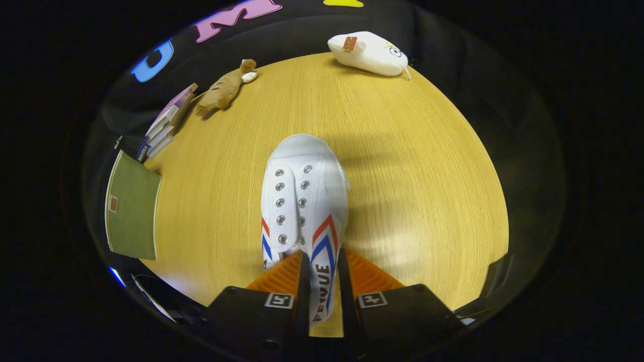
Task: Open the storage box then place both shoes into the box .Put the left shoe in first, then the right shoe, with the right side of both shoes facing outward in a uniform manner.
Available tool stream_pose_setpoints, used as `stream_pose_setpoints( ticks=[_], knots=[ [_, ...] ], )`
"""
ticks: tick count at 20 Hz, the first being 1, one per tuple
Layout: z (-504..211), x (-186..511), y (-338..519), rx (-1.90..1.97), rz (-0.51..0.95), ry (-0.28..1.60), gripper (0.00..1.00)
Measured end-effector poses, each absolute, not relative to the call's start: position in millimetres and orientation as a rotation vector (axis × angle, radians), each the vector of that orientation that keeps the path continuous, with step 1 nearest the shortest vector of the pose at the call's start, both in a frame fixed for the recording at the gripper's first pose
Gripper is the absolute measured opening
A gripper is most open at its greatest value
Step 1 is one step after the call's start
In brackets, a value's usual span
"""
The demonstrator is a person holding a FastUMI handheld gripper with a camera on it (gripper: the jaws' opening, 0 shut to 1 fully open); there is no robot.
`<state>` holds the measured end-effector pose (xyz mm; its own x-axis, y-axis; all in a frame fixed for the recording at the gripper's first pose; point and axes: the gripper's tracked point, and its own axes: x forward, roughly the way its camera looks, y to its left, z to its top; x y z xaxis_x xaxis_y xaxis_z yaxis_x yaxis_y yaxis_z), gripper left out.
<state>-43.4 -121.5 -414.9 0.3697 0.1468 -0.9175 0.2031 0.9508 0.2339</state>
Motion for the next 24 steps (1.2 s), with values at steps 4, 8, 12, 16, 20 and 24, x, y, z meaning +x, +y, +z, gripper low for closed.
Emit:
stream_pose_setpoints(
  ticks=[4, 8, 12, 16, 20, 24],
  knots=[
    [-415.7, -40.9, -125.7, 0.328, -0.051, 1.167, 0.17],
    [-409.9, -41.2, -126.6, 0.365, -0.060, 1.139, 0.09],
    [-390.4, -39.8, -112.5, 0.400, -0.069, 1.115, 0.09],
    [-350.0, -35.5, -87.6, 0.419, -0.067, 1.079, 0.08],
    [-303.8, -26.0, -47.5, 0.452, -0.077, 1.033, 0.09],
    [-258.0, -15.8, 6.0, 0.481, -0.067, 0.981, 0.08]
  ],
)
